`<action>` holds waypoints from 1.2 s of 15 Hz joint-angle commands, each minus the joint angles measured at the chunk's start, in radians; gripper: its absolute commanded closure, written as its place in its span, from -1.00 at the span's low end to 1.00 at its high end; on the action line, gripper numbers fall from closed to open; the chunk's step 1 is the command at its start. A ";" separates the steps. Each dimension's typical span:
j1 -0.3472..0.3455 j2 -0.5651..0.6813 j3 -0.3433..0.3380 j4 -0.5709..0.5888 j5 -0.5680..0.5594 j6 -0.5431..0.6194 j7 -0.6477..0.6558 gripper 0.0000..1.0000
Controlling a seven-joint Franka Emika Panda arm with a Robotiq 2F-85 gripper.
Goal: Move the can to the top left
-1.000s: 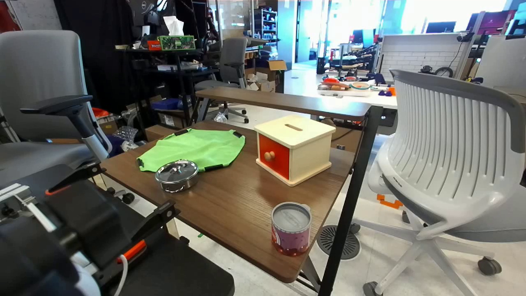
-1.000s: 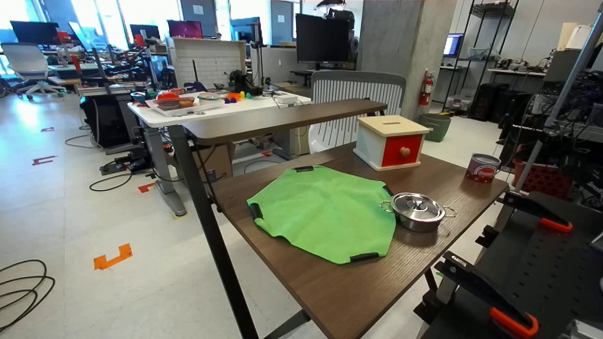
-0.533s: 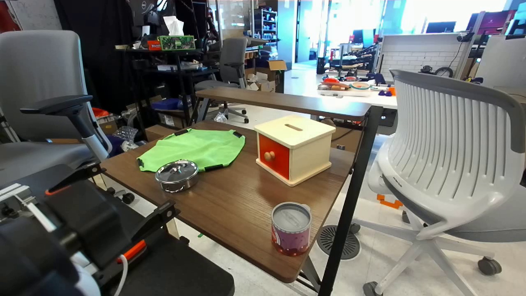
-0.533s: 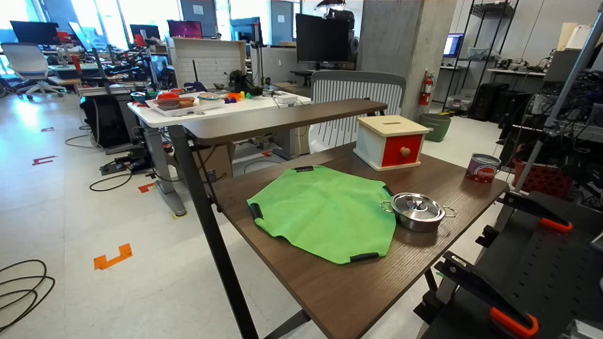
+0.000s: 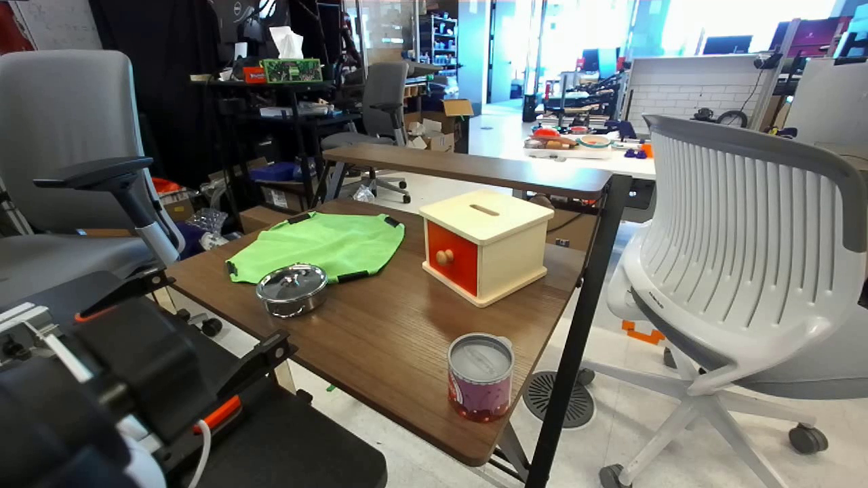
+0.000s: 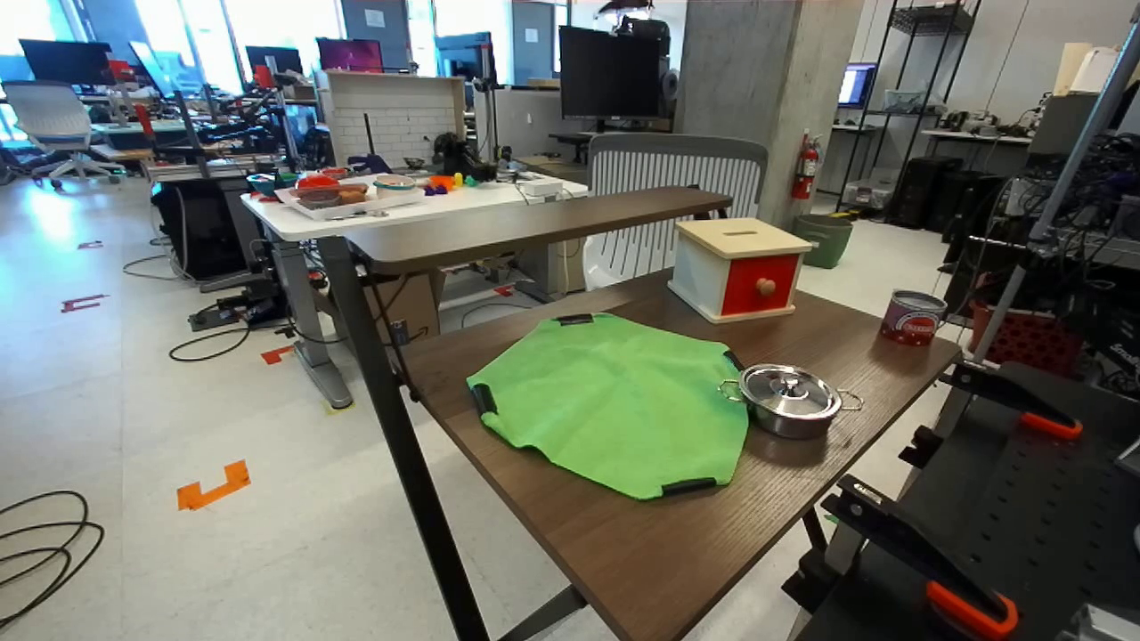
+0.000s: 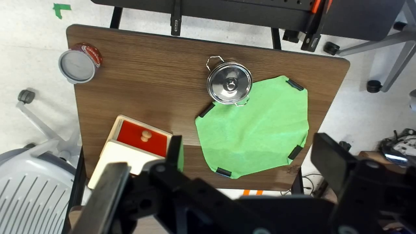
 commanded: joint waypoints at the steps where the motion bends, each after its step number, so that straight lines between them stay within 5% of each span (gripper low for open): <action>1: -0.010 0.062 0.025 0.004 -0.020 0.049 0.016 -1.00; 10: -0.104 0.418 0.018 0.083 -0.125 0.249 0.071 -1.00; 18: -0.174 0.725 -0.039 0.241 -0.078 0.301 0.023 -1.00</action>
